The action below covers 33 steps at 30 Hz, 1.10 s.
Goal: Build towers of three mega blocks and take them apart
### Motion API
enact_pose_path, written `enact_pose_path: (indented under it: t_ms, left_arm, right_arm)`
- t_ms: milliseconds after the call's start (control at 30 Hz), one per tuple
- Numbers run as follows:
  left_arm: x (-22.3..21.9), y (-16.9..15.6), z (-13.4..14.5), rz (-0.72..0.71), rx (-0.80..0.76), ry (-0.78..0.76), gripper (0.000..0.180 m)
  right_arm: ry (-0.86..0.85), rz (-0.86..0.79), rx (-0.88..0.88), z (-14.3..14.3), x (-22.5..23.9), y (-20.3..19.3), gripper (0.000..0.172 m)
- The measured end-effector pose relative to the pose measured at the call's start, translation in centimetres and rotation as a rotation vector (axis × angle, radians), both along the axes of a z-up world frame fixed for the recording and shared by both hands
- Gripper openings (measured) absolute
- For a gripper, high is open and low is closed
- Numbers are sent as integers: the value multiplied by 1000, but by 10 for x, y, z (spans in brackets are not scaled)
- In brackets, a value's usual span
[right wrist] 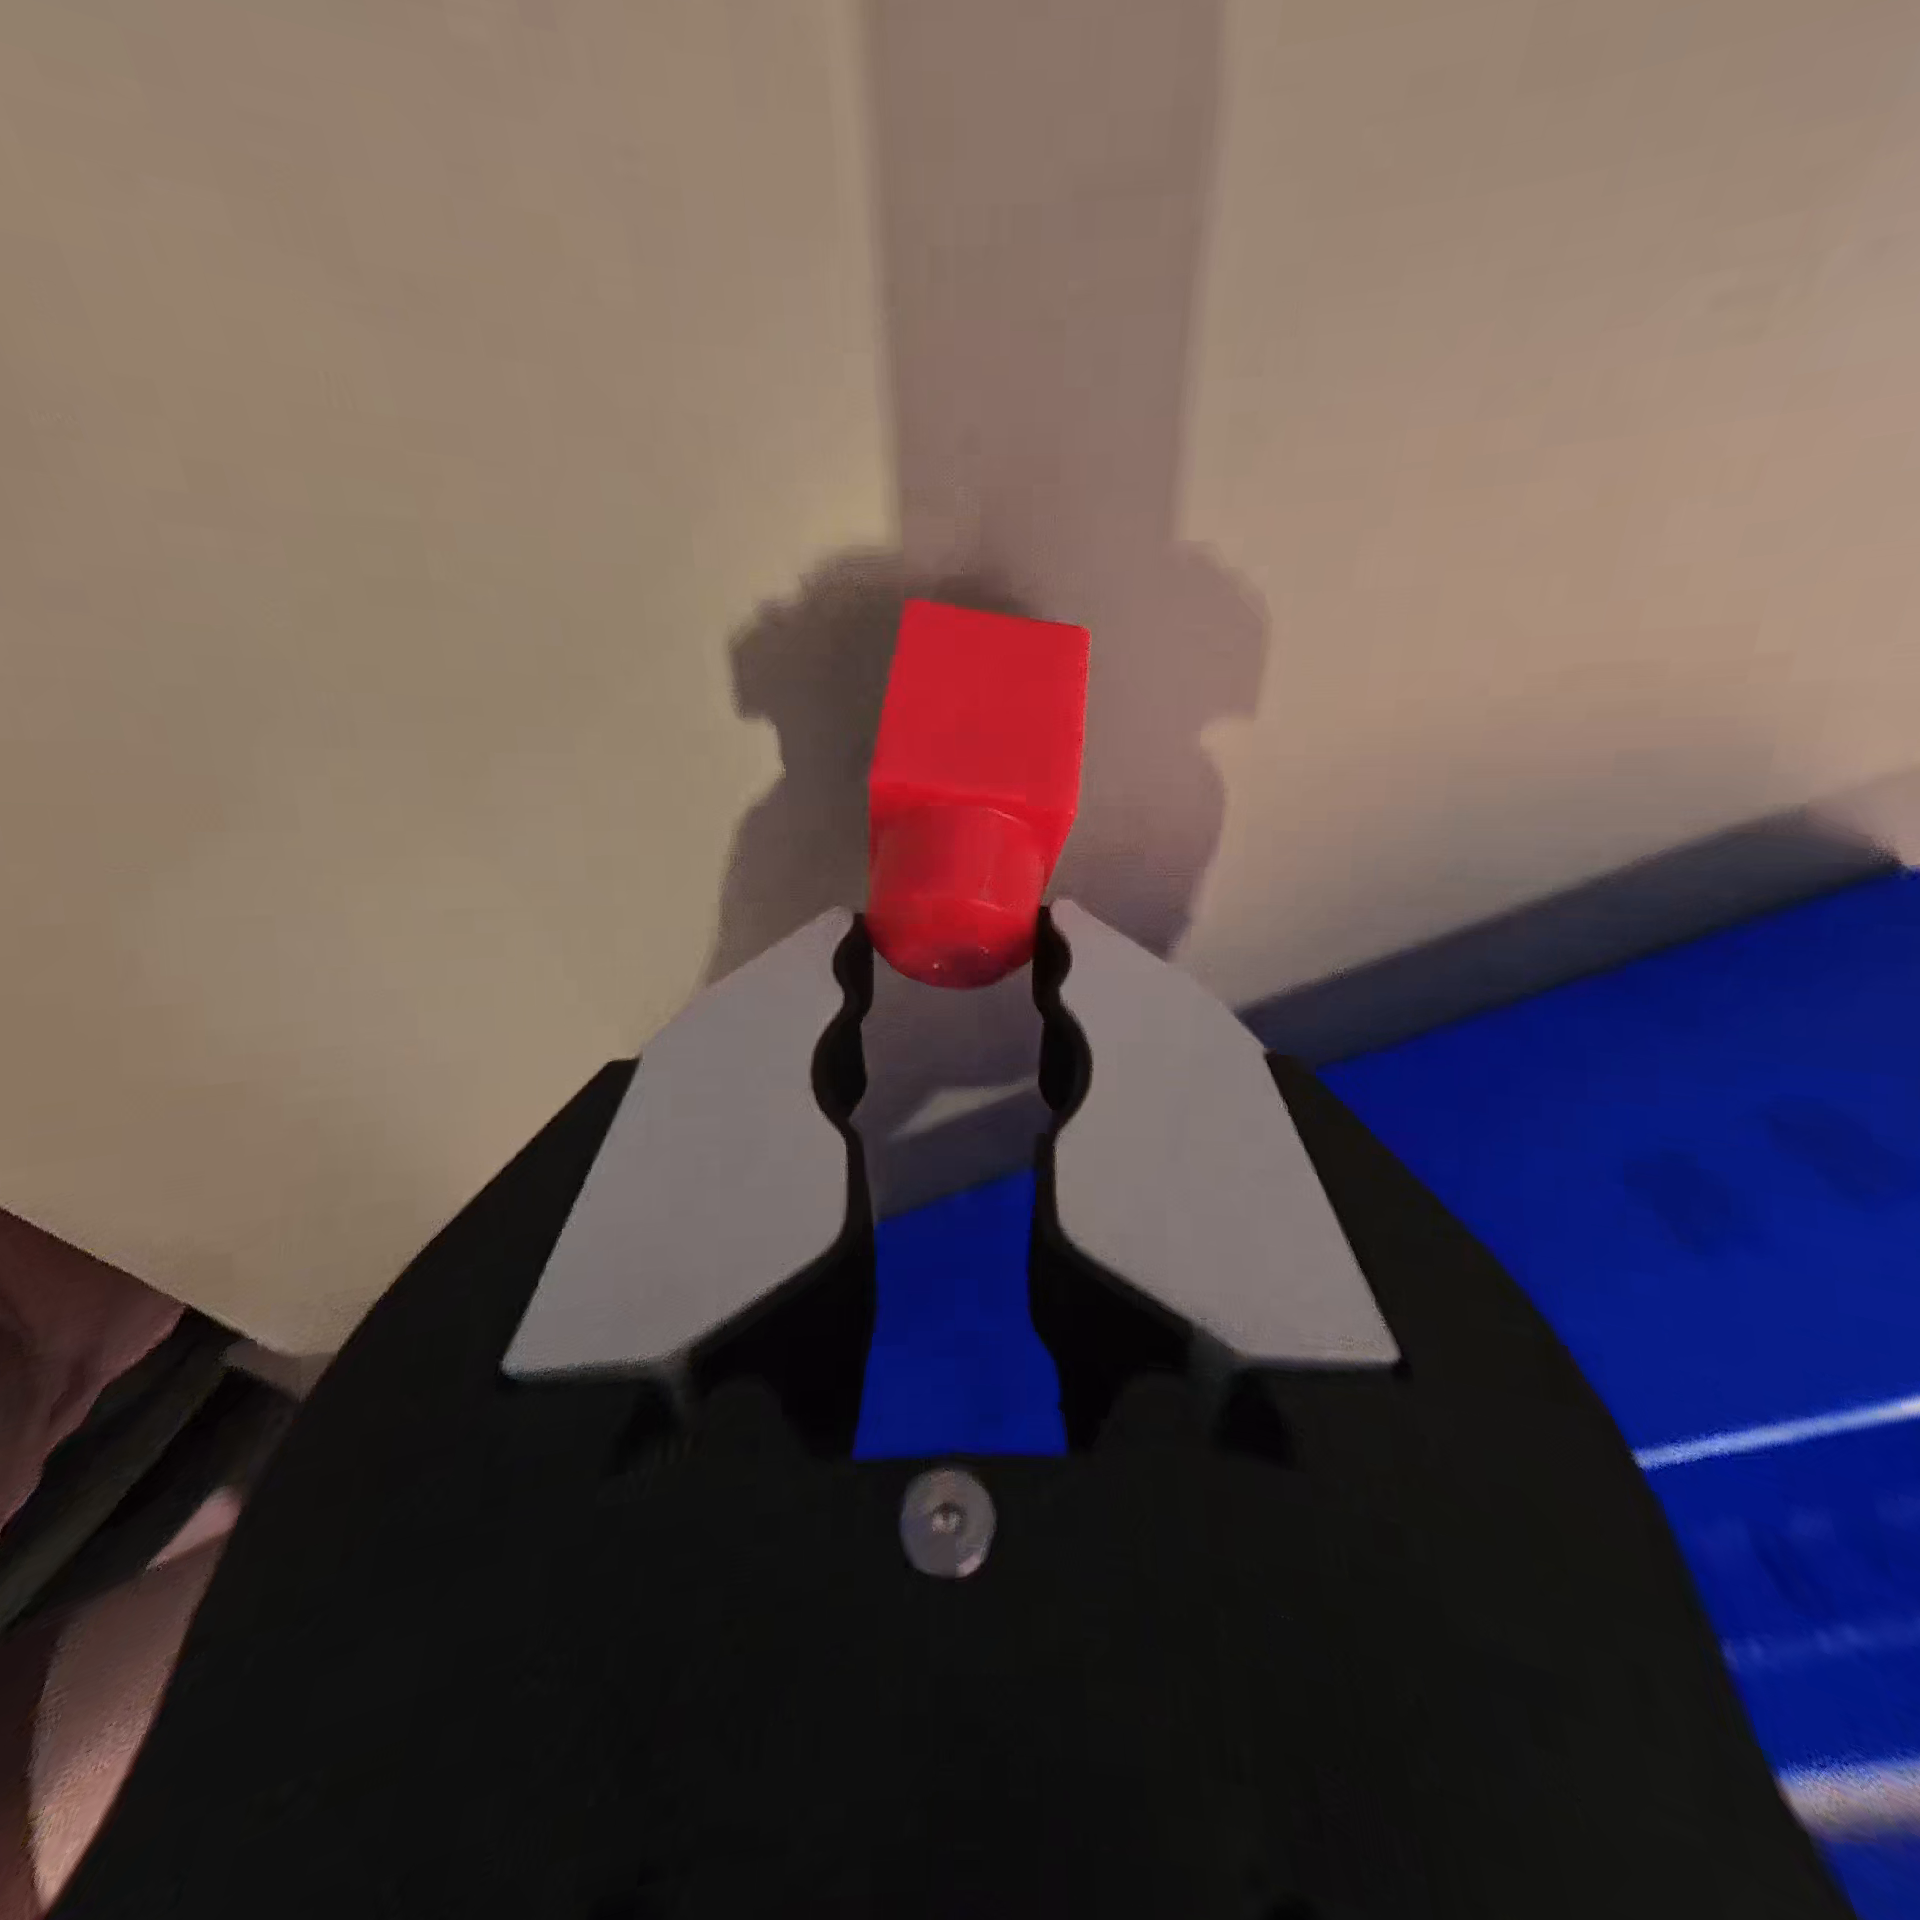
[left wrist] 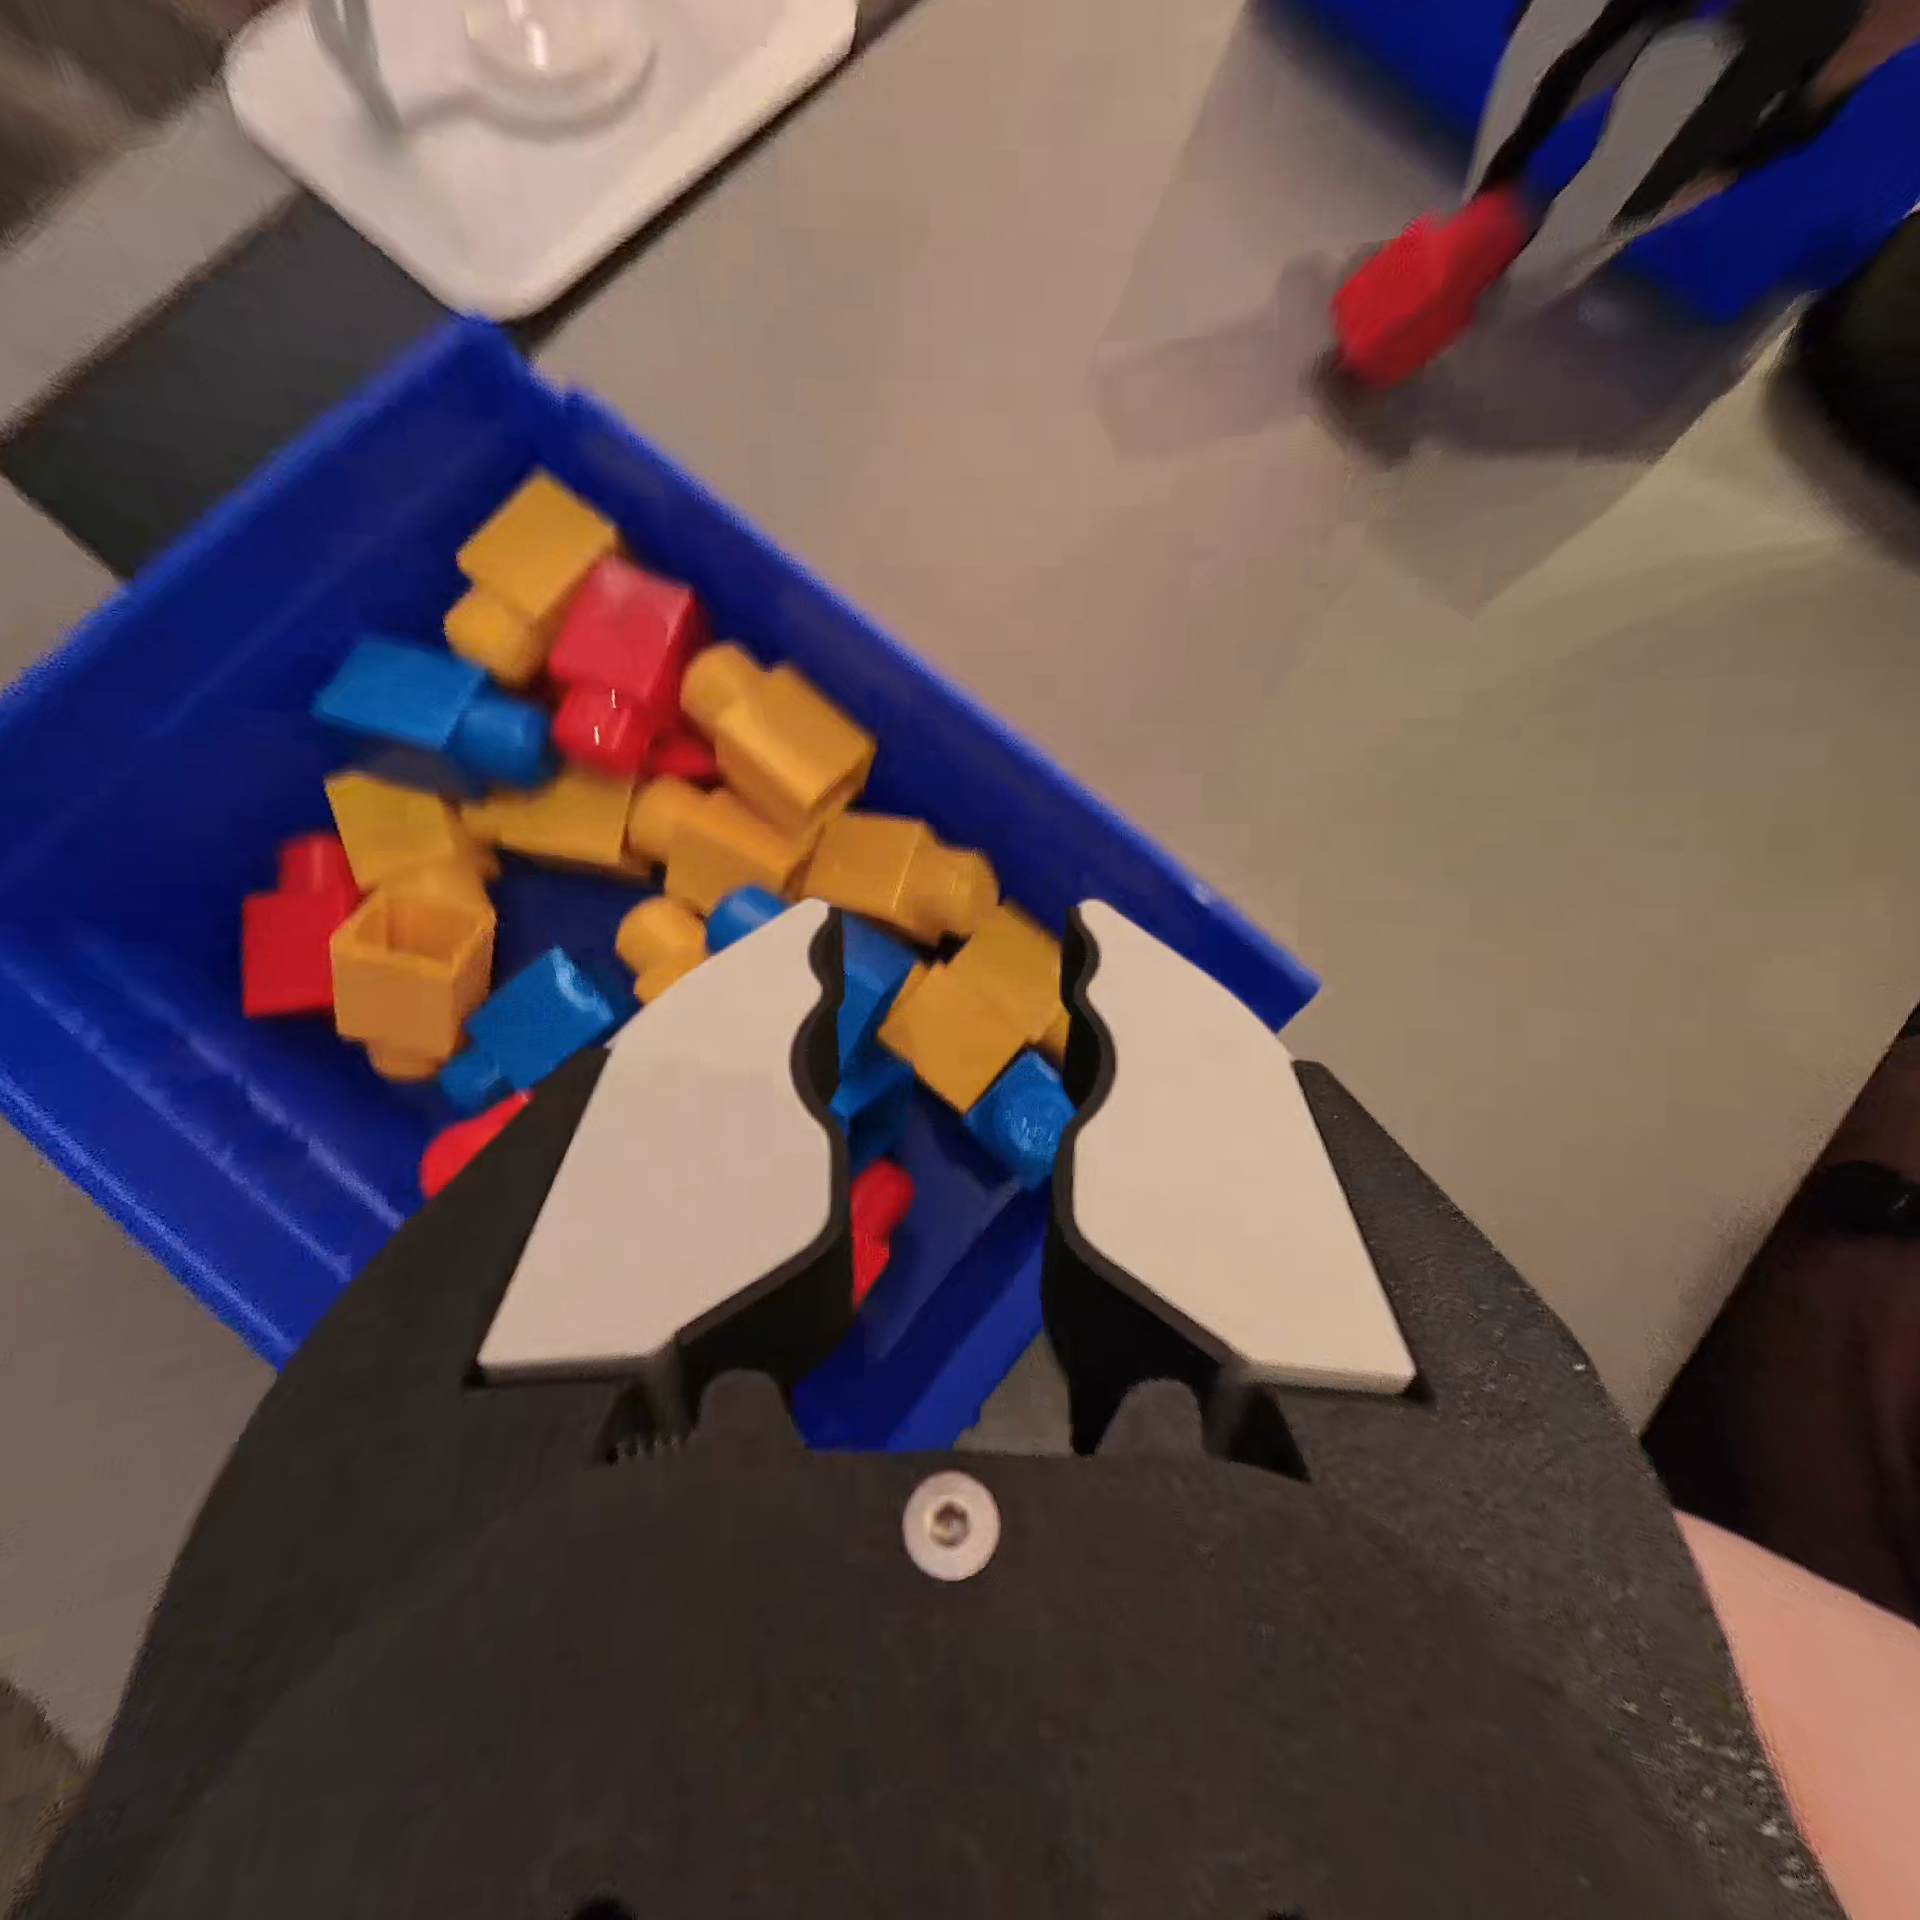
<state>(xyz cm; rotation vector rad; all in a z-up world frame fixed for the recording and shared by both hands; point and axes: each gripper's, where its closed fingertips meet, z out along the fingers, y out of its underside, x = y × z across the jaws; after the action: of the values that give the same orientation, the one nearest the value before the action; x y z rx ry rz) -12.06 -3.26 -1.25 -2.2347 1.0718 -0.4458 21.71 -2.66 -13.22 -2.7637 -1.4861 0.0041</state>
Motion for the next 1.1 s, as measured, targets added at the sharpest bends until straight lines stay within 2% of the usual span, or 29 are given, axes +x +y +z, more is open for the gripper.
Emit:
enact_pose_path:
  t_ms: [167, 267, 367, 533, 633, 767, 900, 1100]
  left_arm:
    - [-23, 10, -36, 62, -101, 169, 38]
    - [-17, 13, -51, 32, -158, 166, 41]
    - [-18, 21, -66, 119, -256, 161, 42]
    - [-24, 33, -71, 278, -306, 174, 45]
    - [-32, 32, -79, 337, -343, 234, 48]
    - [-27, 29, -86, 347, -400, 224, 52]
    - [-29, 20, -99, 345, -478, 296, 59]
    - [-24, 27, -105, 349, -482, 304, 50]
  right_arm:
    - [-153, -43, -68, -4, 14, 10, 31]
    - [-185, -36, -66, -3, 9, 19, 31]
    - [-202, -22, -57, -1, 3, 26, 31]
    - [-211, -23, -32, 5, -5, 34, 31]
    - [-246, -19, -46, 5, -5, 33, 31]
    - [-263, -3, -46, 6, -8, 34, 31]
    - [-262, -6, -1, 6, -12, 42, 33]
    - [-171, -4, 115, 13, -23, 53, 55]
